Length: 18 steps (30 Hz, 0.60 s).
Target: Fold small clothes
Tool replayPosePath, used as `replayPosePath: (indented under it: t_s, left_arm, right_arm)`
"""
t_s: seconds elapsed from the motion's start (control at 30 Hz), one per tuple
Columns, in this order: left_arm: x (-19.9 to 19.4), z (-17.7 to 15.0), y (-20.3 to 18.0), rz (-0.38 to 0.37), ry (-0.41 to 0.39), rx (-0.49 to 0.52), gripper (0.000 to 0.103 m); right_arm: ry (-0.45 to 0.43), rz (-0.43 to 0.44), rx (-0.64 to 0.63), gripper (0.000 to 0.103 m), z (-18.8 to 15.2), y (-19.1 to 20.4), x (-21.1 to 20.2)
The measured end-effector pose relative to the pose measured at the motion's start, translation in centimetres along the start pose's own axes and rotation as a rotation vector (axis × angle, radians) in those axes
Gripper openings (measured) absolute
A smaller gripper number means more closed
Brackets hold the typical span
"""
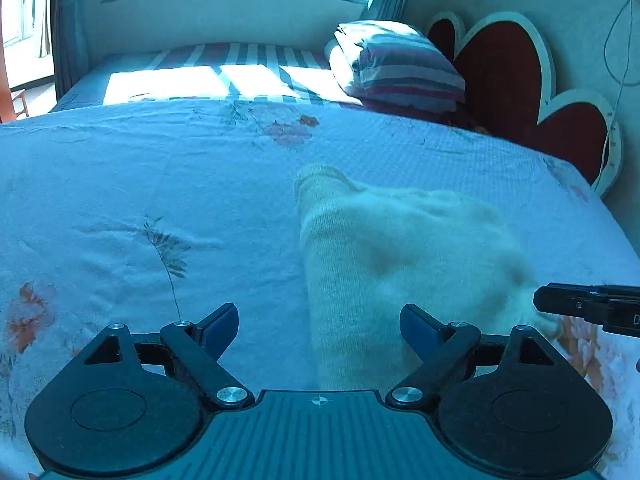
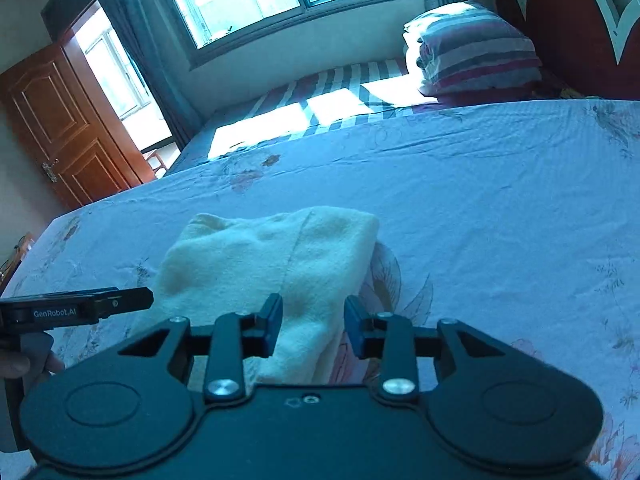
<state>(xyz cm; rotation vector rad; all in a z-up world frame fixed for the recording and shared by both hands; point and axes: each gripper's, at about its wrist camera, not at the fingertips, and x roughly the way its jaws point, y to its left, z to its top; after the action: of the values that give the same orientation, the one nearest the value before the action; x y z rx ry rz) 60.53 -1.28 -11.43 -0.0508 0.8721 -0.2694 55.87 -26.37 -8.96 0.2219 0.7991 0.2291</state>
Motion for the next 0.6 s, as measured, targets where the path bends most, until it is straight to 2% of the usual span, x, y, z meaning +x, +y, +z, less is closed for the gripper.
replayPosePath:
  t_s: [0.07,0.17,0.27,0.37,0.53,0.57,0.6]
  left_arm:
    - [0.6,-1.1,-0.1,-0.004,0.013,-0.025,0.088]
    - [-0.3,-1.4,-0.6,0.019,0.0,-0.029,0.087]
    - [-1.7,-1.6,-1.2,0.034,-0.017,-0.005,0.088]
    - [-3.8,-2.0,-1.4,0.028,-0.042,-0.006,0.088]
    - [-10.5,-4.7,-1.6,0.013,-0.124,0.025,0.088]
    - [-11.9,-5.5,-1.5,0.013,-0.139,0.02,0.089]
    - [-14.0,-6.8,-1.4,-0.004,-0.155,0.022,0.094]
  right_arm:
    - [0.101,-0.052,-0.049,0.035,-1.0,0.5,2.0]
    - [0.115,-0.047,0.022,0.043,-1.1,0.0,2.0]
    - [0.077,-0.033,0.0,0.047,-0.9,0.8,-0.2]
    - [0.035,-0.036,-0.003,0.063,-1.1,1.5,-2.6]
    - [-0.041,-0.053,-0.011,0.074,-2.5,3.6,-7.9]
    - [-0.061,-0.064,-0.021,0.076,-3.2,4.5,-9.5]
    - [-0.074,-0.071,-0.027,0.079,-3.8,5.1,-10.6]
